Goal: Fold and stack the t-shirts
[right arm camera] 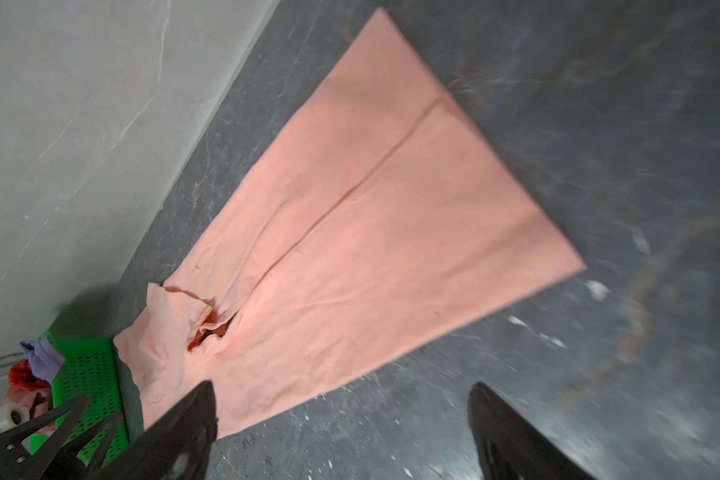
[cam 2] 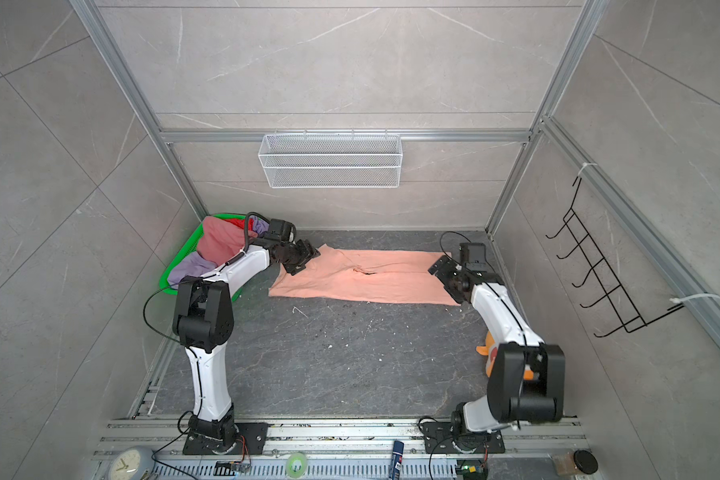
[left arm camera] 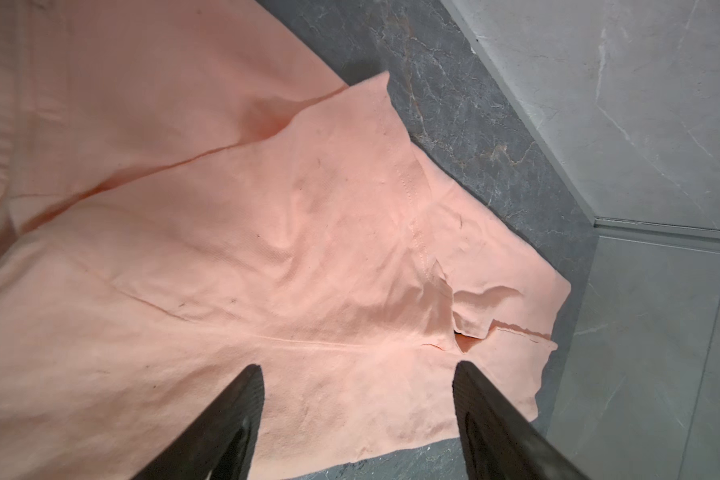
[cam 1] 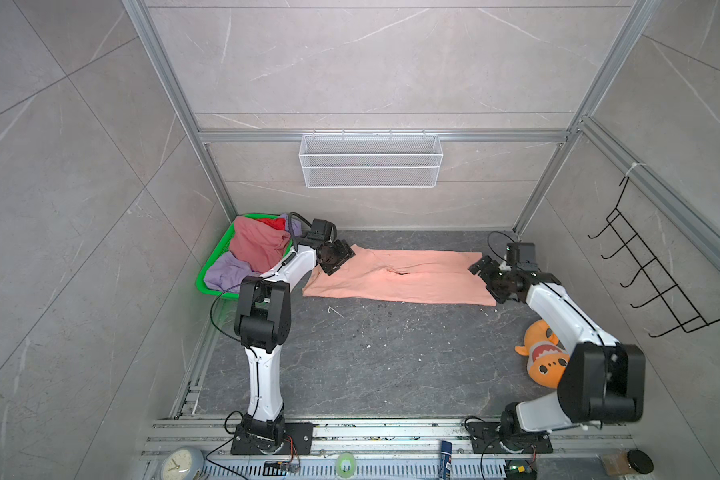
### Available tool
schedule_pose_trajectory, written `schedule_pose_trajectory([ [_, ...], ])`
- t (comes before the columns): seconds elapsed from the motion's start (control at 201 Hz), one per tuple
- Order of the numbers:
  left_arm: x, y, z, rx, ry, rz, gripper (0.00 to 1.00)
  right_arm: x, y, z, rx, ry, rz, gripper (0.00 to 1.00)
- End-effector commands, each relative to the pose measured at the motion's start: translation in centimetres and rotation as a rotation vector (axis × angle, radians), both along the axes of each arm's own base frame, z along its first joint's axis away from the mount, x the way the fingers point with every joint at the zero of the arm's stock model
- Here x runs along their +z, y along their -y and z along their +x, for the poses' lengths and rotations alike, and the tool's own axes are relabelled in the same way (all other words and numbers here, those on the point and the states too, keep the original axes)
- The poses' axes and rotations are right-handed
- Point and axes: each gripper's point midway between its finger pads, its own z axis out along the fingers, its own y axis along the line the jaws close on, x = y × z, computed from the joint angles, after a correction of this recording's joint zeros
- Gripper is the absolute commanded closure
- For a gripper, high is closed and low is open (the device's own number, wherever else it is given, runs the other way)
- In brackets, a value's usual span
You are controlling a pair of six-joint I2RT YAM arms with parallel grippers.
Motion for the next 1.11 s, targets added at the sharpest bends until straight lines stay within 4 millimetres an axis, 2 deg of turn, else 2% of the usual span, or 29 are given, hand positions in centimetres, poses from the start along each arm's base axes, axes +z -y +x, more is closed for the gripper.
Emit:
schedule_pose_trajectory([
  [0.0,-1.4,-0.3,-1.3,0.053,-0.065,0.014,0.23,-0.1,-2.8,5.1,0.065,0.071,-0.013,0.05],
  [0.149,-3.1,-0.5,-1.4,0.101,-0.1,0.004,0.22,-4.1,-5.2,10.3,0.098,0.057,0.002,0.06],
  [0.179,-3.4,-0.4,-1.4,0.105,-0.111,-0.002,0.22,-5.4,-5.7,11.0,0.104,0.044,0.009,0.07],
  [0.189,-3.6,-0.4,-1.3,0.105,-0.114,-0.003,0.22,-5.1,-5.9,11.3,0.109,0.053,0.012,0.07],
  [0.199,-3.6,-0.4,-1.3,0.107,-0.117,-0.005,0.22,-5.8,-5.9,11.6,0.11,0.042,0.014,0.07],
  [0.284,-4.3,-0.3,-1.3,0.119,-0.147,-0.005,0.21,-7.5,-6.5,13.2,0.112,0.022,0.022,0.08],
  [0.358,-4.9,-0.4,-1.7,0.124,-0.176,0.002,0.21,-8.9,-6.4,13.3,0.092,-0.033,0.023,0.09],
  [0.468,-5.8,-0.8,-2.3,0.13,-0.205,0.021,0.21,-10.6,-6.0,11.8,0.082,-0.107,0.013,0.1],
  [0.593,-7.1,-1.3,-2.2,0.121,-0.233,0.043,0.2,-13.2,-6.0,8.3,0.068,-0.182,0.03,0.11],
  [0.662,-7.7,-1.7,-1.6,0.111,-0.244,0.053,0.2,-14.3,-6.0,6.0,0.044,-0.204,0.051,0.12],
  [0.762,-8.1,-2.1,0.3,0.081,-0.233,0.06,0.2,-14.9,-7.0,2.6,0.034,-0.227,0.067,0.13],
  [0.802,-7.4,-1.9,1.3,0.059,-0.209,0.043,0.2,-15.1,-7.7,1.0,0.037,-0.245,0.059,0.13],
  [0.817,-8.6,-1.8,1.6,0.048,-0.223,0.044,0.2,-15.2,-8.0,0.4,0.039,-0.254,0.057,0.13],
  [0.851,-8.2,-1.4,2.6,0.016,-0.201,0.024,0.2,-15.3,-8.8,-1.0,0.043,-0.273,0.058,0.13],
  [0.891,-7.9,-0.8,3.9,-0.02,-0.174,0.002,0.2,-15.4,-9.9,-2.7,0.048,-0.295,0.064,0.13],
  [1.006,-6.6,1.3,7.2,-0.143,-0.064,-0.035,0.2,-15.1,-14.9,-8.8,0.087,-0.366,0.054,0.14],
  [1.105,-5.4,2.5,9.3,-0.206,0.024,-0.068,0.2,-14.4,-20.3,-13.7,0.154,-0.388,0.063,0.13],
])
